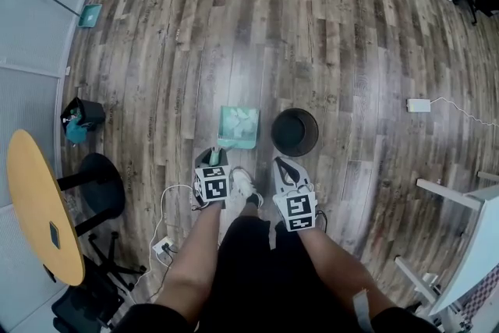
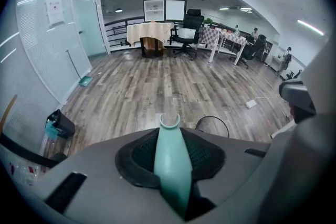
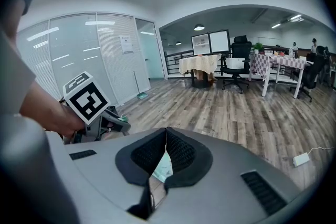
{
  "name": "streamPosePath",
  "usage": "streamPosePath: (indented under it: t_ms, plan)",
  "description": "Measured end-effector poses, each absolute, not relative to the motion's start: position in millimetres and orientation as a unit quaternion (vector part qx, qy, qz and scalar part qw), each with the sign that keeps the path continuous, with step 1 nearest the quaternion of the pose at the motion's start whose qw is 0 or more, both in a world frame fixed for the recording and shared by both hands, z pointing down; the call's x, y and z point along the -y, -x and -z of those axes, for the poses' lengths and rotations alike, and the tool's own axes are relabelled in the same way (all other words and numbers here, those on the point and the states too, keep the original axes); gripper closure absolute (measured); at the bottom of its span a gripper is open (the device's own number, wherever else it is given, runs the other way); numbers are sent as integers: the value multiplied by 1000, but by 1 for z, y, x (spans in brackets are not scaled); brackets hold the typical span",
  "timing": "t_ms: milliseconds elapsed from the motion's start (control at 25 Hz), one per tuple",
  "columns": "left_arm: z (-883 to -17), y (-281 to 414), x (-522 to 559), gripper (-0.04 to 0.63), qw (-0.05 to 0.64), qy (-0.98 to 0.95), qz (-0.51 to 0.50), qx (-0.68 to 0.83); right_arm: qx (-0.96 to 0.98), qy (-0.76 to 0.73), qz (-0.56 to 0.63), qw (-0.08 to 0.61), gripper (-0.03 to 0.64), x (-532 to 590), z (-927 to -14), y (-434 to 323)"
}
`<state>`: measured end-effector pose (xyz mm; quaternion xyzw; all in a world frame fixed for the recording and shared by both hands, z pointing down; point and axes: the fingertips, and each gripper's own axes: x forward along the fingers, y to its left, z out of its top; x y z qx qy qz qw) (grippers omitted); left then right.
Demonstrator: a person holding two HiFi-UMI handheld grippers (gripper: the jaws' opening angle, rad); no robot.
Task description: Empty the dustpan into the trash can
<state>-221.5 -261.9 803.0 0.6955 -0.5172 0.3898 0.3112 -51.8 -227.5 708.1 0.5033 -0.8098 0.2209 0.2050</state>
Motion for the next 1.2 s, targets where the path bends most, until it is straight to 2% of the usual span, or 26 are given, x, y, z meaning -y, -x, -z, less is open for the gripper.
streamPosePath:
  t_ms: [840, 1200]
  plan:
    - [-808, 228, 229, 488, 320, -673, -368, 556, 824, -474, -218, 220, 592, 198, -711, 27]
    - [-839, 234, 211, 482, 377, -640, -419, 523, 829, -466, -221, 214, 592, 204, -709, 35]
